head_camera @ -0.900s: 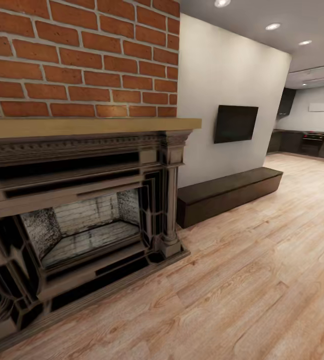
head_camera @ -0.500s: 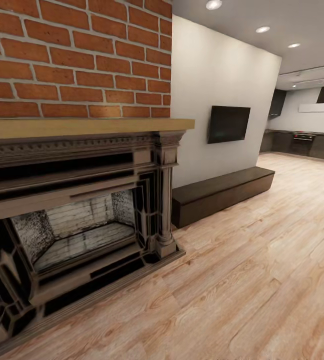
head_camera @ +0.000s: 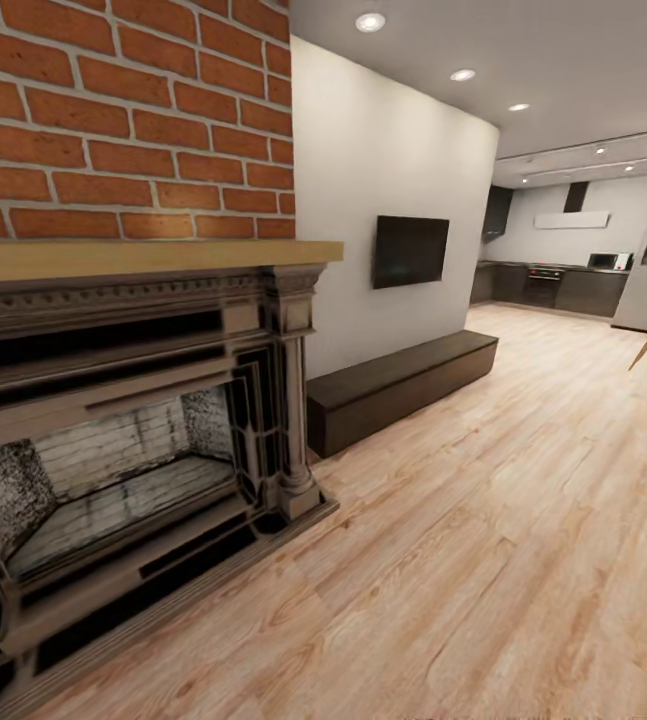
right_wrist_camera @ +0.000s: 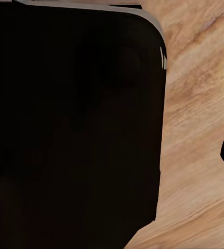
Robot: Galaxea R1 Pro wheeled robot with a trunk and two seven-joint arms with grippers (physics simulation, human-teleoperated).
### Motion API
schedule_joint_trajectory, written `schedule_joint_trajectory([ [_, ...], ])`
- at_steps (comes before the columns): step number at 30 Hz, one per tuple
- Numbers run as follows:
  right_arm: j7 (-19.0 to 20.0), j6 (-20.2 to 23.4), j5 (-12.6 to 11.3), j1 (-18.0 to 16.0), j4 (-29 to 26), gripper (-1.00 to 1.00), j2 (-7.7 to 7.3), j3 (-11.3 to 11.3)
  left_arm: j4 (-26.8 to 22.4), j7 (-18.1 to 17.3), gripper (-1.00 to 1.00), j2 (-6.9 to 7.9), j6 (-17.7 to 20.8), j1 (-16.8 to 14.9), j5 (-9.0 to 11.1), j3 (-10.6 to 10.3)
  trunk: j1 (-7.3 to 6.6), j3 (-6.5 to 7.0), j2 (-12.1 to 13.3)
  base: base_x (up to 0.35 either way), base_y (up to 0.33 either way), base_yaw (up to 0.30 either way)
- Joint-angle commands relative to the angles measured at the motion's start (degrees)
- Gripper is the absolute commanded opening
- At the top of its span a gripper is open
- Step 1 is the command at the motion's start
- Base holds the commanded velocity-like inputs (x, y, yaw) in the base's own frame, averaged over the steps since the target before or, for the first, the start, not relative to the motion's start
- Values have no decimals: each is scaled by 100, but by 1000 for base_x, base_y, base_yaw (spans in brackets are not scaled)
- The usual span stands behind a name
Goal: Turn on the radio receiver that's on the table in the living room.
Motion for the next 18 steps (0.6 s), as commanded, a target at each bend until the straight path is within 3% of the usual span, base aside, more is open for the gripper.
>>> schedule_joint_trajectory([
  [1,0,0,0,0,0,100,-1,0,0,0,100,0,0,0,0,0,0,4,0,0,0,-260],
  [18,0,0,-24,0,0,100,-3,-17,-6,0,100,-14,0,0,0,0,0,64,0,0,0,-260],
])
